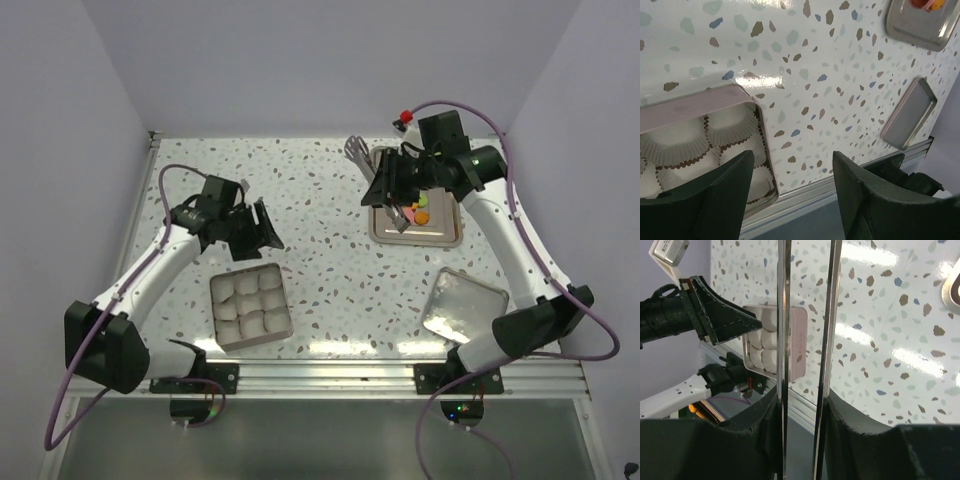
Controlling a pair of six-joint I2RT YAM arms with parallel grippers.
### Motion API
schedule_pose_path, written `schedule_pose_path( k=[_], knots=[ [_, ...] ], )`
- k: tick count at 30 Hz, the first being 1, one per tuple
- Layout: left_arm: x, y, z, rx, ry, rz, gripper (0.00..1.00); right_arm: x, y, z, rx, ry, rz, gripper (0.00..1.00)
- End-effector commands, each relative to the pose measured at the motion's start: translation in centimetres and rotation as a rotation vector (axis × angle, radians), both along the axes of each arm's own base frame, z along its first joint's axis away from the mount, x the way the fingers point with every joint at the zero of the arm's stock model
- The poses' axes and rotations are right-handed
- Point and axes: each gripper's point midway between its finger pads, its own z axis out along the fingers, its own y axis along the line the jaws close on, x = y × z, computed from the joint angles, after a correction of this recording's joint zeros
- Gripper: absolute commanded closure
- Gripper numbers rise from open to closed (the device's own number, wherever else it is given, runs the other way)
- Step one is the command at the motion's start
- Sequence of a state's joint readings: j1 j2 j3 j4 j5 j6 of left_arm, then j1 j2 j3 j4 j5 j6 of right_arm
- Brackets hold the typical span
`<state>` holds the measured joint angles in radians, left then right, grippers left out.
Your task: Pack the cookies
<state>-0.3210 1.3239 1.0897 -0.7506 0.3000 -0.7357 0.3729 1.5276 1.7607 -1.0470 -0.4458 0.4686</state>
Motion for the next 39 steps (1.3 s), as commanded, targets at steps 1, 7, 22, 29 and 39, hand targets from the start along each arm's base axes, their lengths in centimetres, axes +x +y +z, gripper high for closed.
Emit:
schedule_pose_path(
  k=[1,7,22,29,39],
  knots=[
    [-1.3,0.1,-0.8,0.027,-0.007,-0.022,0.30,-1.7,-1.1,0.7,-0.018,-0.032,-0.005,0.65],
    [-1.4,-0.7,-3.6,0.020,0.032,-0.031,0.30,-2.7,-1.8,0.0,-0.046,-0.013,-0.008,0.65],
    [1.8,-4.1,-7.2,0.060,0.054,-0.090,0.30,-4.5,-4.0,0.3,-0.113,-0.031,-0.052,0.65],
    [4.2,-4.9,-7.7,0.088,0.038,-0.092,0.31,-4.7,-5.5,0.3,-0.178,-0.039,-0.095,0.65],
    [10.7,-8.3,-6.7,0.079,-0.007,-0.118,0.32,-4.8,-8.7,-1.4,-0.333,-0.015,-0.170,0.60]
  ],
)
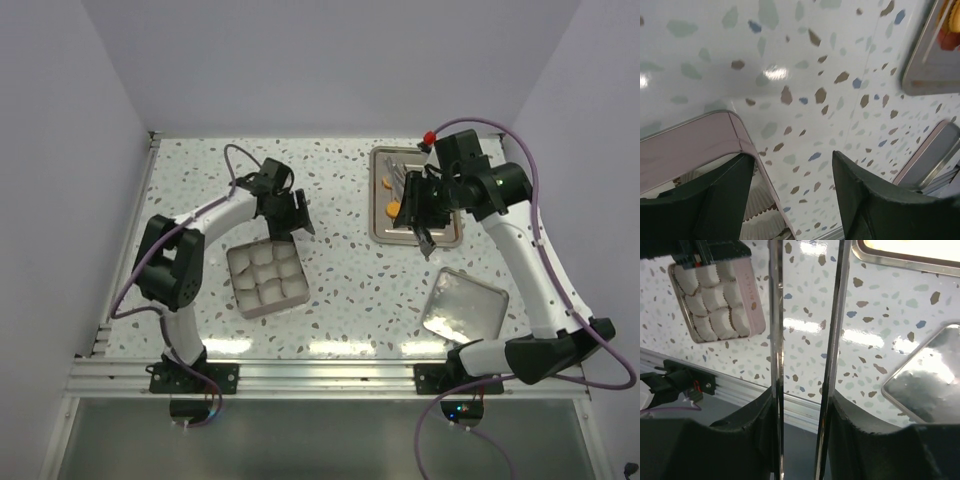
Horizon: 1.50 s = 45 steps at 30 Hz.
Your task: Pack the cookies
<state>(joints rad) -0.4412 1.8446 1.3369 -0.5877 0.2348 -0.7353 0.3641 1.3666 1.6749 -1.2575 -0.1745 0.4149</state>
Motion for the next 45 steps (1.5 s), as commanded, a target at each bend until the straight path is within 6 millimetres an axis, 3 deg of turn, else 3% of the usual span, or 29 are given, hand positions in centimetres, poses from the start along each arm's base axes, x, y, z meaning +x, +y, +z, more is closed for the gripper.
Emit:
schedule_pose_path(
  k=[1,2,3,4,5,6,7,8,9,11,14,16,17,19,23,31,35,45],
  knots=[
    [4.4,-2.4,3.0,-0.038,-0.123,-0.036,0.32,-0.4,-2.0,0.2,-0.084,-0.022,-0.033,0.58],
    [5.0,-2.8,2.0,-0.036,-0.104,-0.041,0.32,-0.4,-2.3,-0.2,-0.099,-0.010,-0.042,0.56],
    [6.6,-3.9,3.7,-0.068,-0.147,-0.051,0.32,-0.6,-2.8,-0.7,-0.127,0.007,-0.056,0.48],
    [7.3,-4.5,2.3,-0.067,-0.123,-0.065,0.32,-0.8,-3.2,-1.5,-0.147,0.035,-0.062,0.46],
    [7.6,-5.2,2.3,-0.067,-0.114,-0.079,0.32,-0.8,-3.5,-2.0,-0.165,0.049,-0.074,0.43],
    [9.6,-6.3,4.5,-0.087,-0.178,-0.095,0.32,-1.1,-3.9,-2.5,-0.183,0.074,-0.080,0.39],
    [10.3,-7.0,4.7,-0.089,-0.185,-0.110,0.32,-1.3,-4.1,-3.3,-0.200,0.099,-0.083,0.38],
    [10.4,-7.6,2.8,-0.066,-0.141,-0.126,0.32,-1.3,-4.3,-3.8,-0.210,0.118,-0.089,0.36],
    [12.0,-8.7,5.0,-0.095,-0.196,-0.132,0.32,-1.6,-4.4,-4.3,-0.217,0.137,-0.089,0.35],
    [12.7,-9.3,4.0,-0.100,-0.168,-0.134,0.32,-1.9,-4.7,-5.7,-0.237,0.189,-0.094,0.34],
    [13.7,-10.0,6.3,-0.147,-0.222,-0.122,0.31,-2.1,-5.1,-7.3,-0.260,0.247,-0.102,0.34],
    [13.3,-9.9,6.6,-0.169,-0.219,-0.115,0.31,-1.9,-5.2,-8.1,-0.266,0.265,-0.110,0.37],
    [13.6,-9.7,8.3,-0.193,-0.256,-0.108,0.31,-1.4,-5.4,-8.7,-0.271,0.280,-0.116,0.39],
    [13.3,-9.2,9.0,-0.200,-0.262,-0.099,0.30,-1.2,-5.6,-9.4,-0.279,0.304,-0.123,0.42],
    [13.3,-7.0,13.0,-0.227,-0.322,-0.075,0.29,0.0,-6.5,-10.9,-0.274,0.359,-0.145,0.54],
    [12.2,-1.0,18.1,-0.230,-0.403,-0.030,0.29,2.1,-5.1,-12.6,-0.218,0.418,-0.108,0.54],
    [11.0,0.9,18.7,-0.206,-0.416,-0.022,0.29,3.0,-4.7,-13.0,-0.210,0.425,-0.098,0.54],
    [8.4,3.1,16.6,-0.162,-0.380,-0.015,0.29,4.2,-4.7,-14.9,-0.236,0.461,-0.099,0.54]
  ],
)
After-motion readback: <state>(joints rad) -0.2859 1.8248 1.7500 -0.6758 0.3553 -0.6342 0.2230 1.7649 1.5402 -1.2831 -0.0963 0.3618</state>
